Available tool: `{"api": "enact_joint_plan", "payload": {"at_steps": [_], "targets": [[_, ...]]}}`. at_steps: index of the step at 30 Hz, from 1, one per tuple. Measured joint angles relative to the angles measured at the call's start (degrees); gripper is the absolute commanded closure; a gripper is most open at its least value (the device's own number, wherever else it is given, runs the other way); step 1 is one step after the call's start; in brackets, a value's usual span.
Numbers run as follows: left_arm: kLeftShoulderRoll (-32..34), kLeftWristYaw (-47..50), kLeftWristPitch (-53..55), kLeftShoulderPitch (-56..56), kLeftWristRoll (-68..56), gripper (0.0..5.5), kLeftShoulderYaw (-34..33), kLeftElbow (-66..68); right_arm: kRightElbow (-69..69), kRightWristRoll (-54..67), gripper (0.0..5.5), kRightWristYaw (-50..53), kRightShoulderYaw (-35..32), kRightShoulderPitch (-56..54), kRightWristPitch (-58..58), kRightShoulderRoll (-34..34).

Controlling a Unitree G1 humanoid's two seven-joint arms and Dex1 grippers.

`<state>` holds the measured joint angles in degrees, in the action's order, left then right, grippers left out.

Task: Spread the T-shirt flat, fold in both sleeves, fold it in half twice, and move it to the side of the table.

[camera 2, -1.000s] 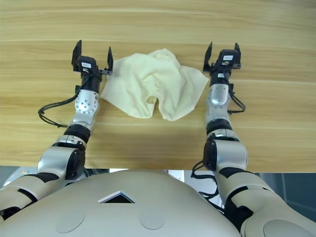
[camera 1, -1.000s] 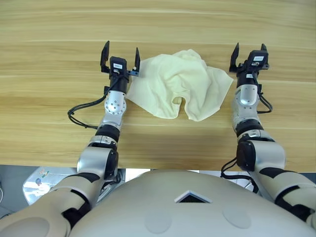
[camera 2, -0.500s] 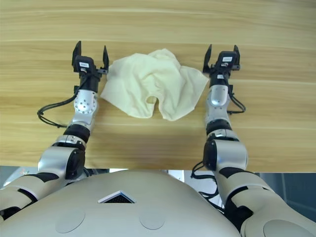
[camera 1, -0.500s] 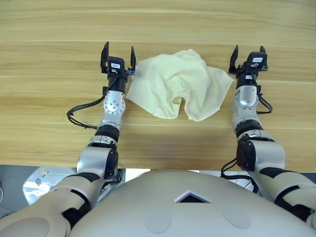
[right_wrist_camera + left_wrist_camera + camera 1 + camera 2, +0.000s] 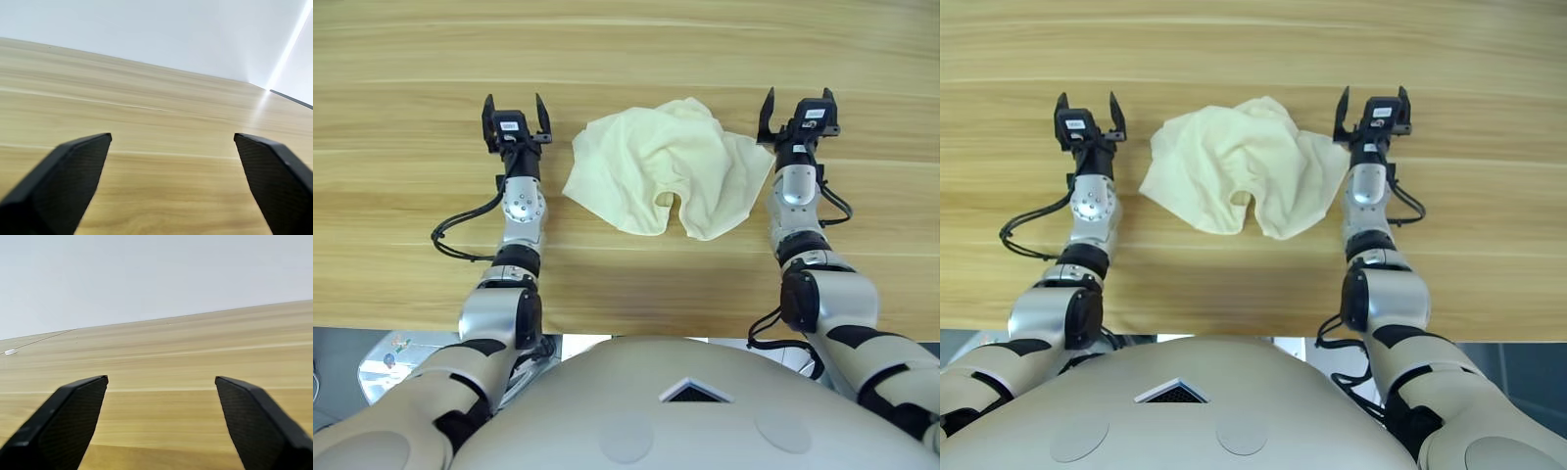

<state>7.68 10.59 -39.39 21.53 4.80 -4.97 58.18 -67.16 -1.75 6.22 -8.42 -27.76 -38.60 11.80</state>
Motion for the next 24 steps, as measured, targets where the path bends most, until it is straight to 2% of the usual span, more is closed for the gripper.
{"api": "enact_joint_plan", "payload": {"at_steps": [7, 12, 24], "targets": [[0.0, 0.4, -0.3, 0.0, 0.1, 1.43, 0.0, -0.1, 0.0, 0.0, 0.92, 0.0, 0.0, 0.0, -0.1, 0.0], [0.0, 0.6, -0.4, -0.2, 0.2, 1.43, 0.1, -0.3, 0.4, -0.8, 1.63, 0.8, 0.1, 0.2, -0.8, 0.2], [0.0, 0.6, -0.5, -1.3, 0.6, 1.43, 0.2, -1.3, 1.1, -1.5, 1.63, 1.3, 0.0, 0.6, -0.9, 0.3]]}}
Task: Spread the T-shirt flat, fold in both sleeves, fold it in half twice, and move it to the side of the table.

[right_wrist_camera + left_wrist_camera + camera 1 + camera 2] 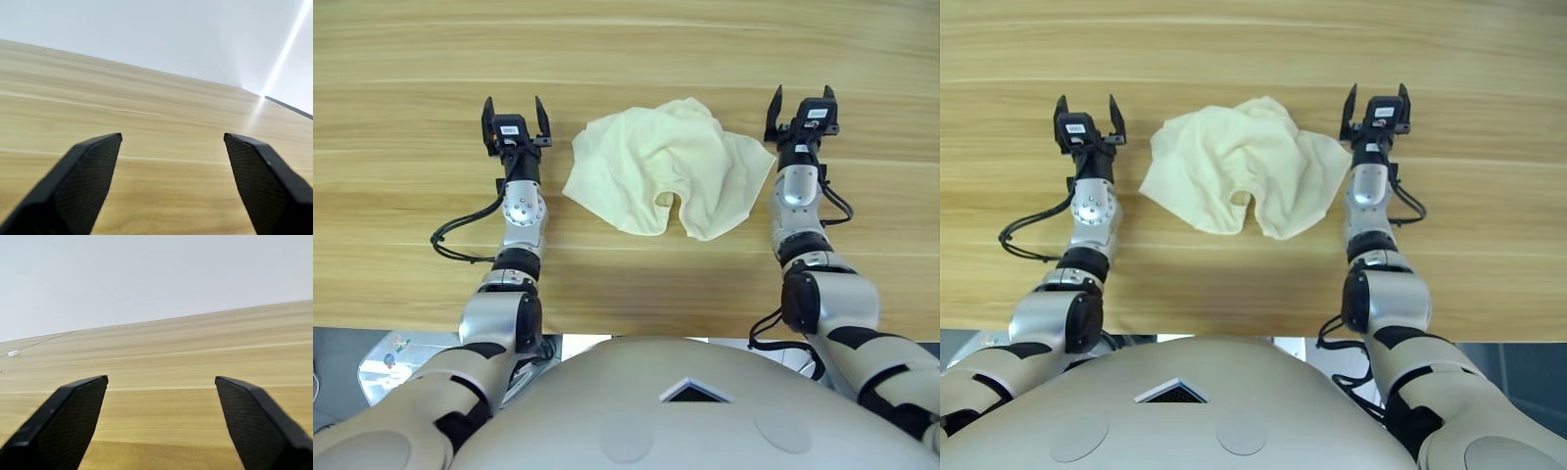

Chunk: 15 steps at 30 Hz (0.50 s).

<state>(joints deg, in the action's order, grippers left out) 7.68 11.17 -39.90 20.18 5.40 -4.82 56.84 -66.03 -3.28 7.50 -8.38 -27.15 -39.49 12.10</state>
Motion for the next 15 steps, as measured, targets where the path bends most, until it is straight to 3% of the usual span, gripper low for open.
{"api": "enact_joint_plan", "payload": {"at_steps": [5, 10, 15], "targets": [[-0.1, -0.2, 0.0, 0.0, 0.0, 1.43, 0.1, 0.0, 0.3, -0.1, 1.63, 0.1, 0.0, 0.3, 0.0, 0.2], [-0.7, -3.3, -0.1, -0.1, -1.0, 0.75, 0.1, -0.6, 0.4, -0.1, 1.66, 0.1, -0.1, 0.6, -0.4, 0.3], [-0.9, -3.2, -0.1, -0.1, -1.0, 0.75, 0.2, -1.0, 0.4, -0.1, 1.66, 0.1, -0.1, 0.7, -0.5, 0.3]]}}
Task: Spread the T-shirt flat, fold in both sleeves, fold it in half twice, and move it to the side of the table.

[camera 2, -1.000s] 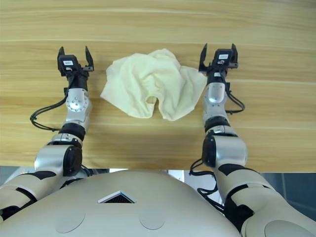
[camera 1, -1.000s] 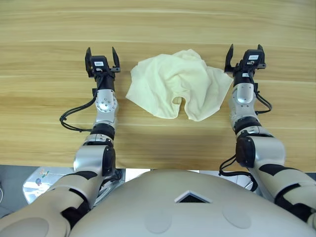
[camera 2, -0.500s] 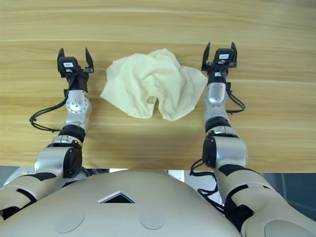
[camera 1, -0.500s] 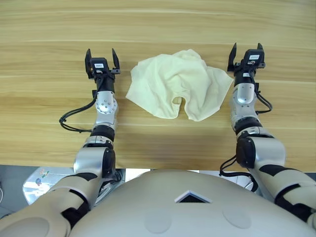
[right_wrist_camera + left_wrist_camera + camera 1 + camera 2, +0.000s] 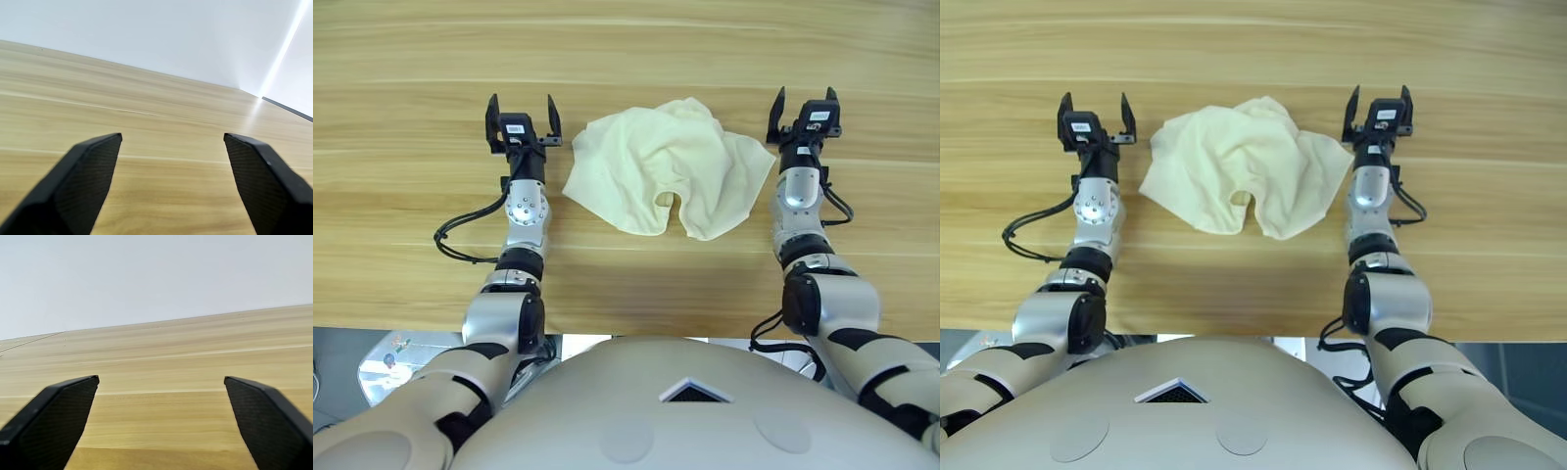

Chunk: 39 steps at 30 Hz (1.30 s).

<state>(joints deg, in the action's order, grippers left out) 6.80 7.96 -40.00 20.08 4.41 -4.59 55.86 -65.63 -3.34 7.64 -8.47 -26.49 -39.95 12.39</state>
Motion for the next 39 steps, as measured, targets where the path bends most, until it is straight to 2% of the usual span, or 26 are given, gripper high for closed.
{"api": "enact_joint_plan", "payload": {"at_steps": [5, 8, 33, 39], "targets": [[0.0, 0.2, 0.0, 0.0, 0.4, 0.75, 0.3, 0.0, 0.0, 0.0, 1.66, 0.0, 0.0, 0.0, 0.0, 0.0], [0.0, 0.3, 0.0, 0.0, 0.4, 1.16, 0.3, 0.0, 0.0, 0.0, 1.66, 0.0, 0.0, 0.0, 0.0, 0.0], [0.3, 1.1, 0.4, 0.0, 0.4, 1.16, 0.3, 0.0, -0.1, -0.1, 1.66, 0.0, 0.2, 0.0, 0.0, -0.1], [0.8, 5.7, 4.6, 0.1, 2.6, 1.16, 0.0, 0.6, -0.1, 0.7, 1.66, -0.6, -0.2, 0.0, 0.0, -0.4]]}}
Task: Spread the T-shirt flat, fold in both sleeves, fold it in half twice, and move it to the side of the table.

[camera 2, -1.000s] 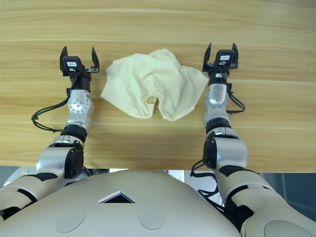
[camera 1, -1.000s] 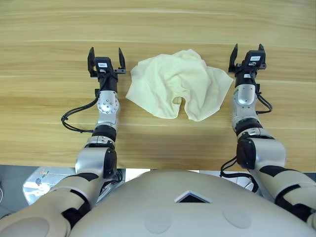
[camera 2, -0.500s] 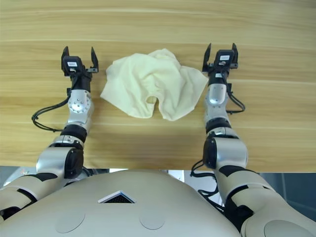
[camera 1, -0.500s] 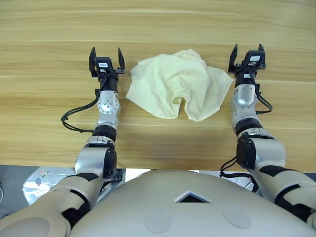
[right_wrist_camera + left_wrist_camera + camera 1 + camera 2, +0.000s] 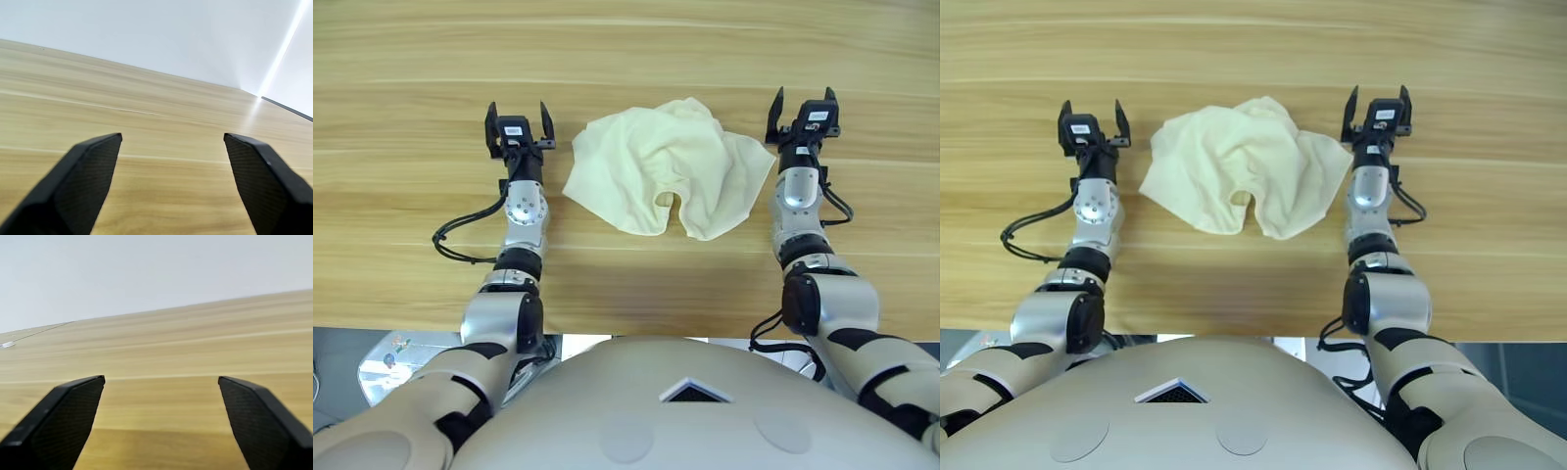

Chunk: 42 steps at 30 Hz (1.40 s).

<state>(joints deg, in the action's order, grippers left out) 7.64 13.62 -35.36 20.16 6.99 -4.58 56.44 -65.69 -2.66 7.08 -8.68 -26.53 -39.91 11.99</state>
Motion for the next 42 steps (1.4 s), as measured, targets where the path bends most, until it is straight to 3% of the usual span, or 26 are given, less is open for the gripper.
{"api": "enact_joint_plan", "payload": {"at_steps": [4, 17, 27, 42], "targets": [[0.8, 6.0, 1.0, 0.0, 3.0, 1.16, 0.8, 0.0, 0.1, 3.9, 1.66, -2.8, -2.3, -0.1, 0.4, -0.9], [2.1, 15.3, -0.7, 0.0, 7.2, 1.16, 1.9, 0.1, 0.4, 0.7, 1.66, 1.1, -0.9, 0.0, -0.9, -0.2], [-0.1, -5.7, -4.7, -0.2, -7.4, 1.16, -2.6, 0.4, 0.5, 0.9, 1.66, 1.4, -0.8, 0.0, -1.8, -0.2], [-0.3, -7.8, -7.3, -0.4, -7.1, 1.16, -2.7, 0.4, 0.5, -1.1, 1.66, 1.4, 1.3, 0.0, -2.4, -0.2]]}}
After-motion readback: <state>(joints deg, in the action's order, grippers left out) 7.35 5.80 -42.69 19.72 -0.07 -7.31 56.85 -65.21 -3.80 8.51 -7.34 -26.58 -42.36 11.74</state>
